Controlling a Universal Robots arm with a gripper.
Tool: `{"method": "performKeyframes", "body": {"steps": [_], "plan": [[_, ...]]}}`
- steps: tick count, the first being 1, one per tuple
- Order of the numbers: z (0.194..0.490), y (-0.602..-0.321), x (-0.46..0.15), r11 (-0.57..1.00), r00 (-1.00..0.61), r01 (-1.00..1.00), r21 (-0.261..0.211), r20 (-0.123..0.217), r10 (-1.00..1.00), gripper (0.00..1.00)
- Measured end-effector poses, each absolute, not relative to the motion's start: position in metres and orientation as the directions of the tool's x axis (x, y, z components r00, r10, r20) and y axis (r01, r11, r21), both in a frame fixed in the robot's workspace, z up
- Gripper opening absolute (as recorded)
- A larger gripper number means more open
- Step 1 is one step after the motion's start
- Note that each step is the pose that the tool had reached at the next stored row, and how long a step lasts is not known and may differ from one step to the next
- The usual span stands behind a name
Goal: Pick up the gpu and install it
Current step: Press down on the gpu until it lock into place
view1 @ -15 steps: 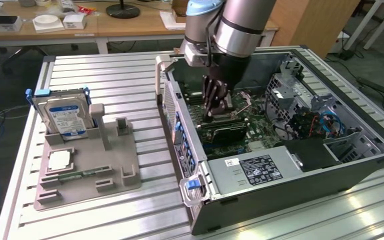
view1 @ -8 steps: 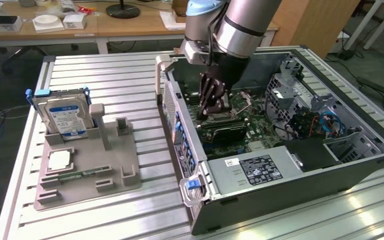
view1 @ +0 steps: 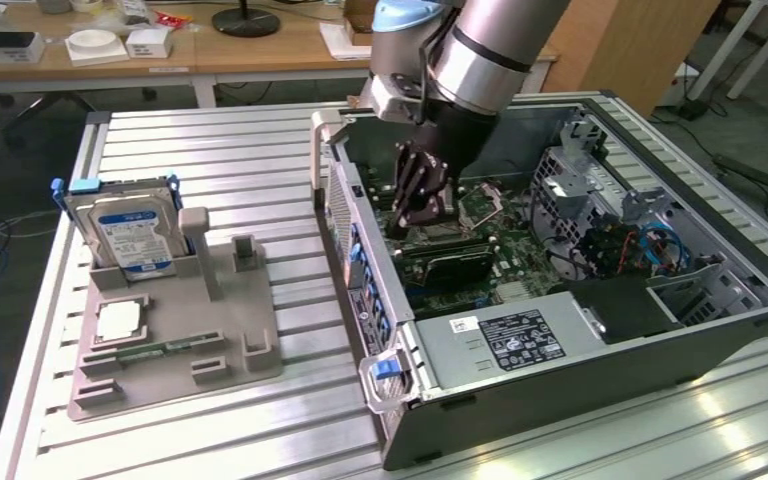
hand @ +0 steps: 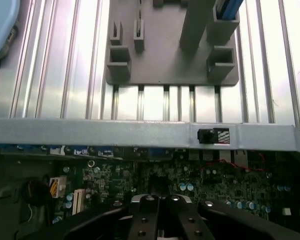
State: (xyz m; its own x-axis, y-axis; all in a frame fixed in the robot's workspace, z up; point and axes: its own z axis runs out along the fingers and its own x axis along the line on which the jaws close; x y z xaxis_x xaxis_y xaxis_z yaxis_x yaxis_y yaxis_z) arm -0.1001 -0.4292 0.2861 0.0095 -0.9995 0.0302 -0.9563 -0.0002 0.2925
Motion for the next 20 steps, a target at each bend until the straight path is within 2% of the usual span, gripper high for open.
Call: {"method": "performKeyframes", "body": {"steps": [4, 20], "plan": [[0.2862, -0.4293, -0.0984, 0.001, 0.011, -0.938, 0.347, 0.033, -0.999, 0.1], [0.2825, -0.4312, -0.102, 0.001, 0.012, -0.936, 0.353, 0.035, -0.999, 0.1]]}}
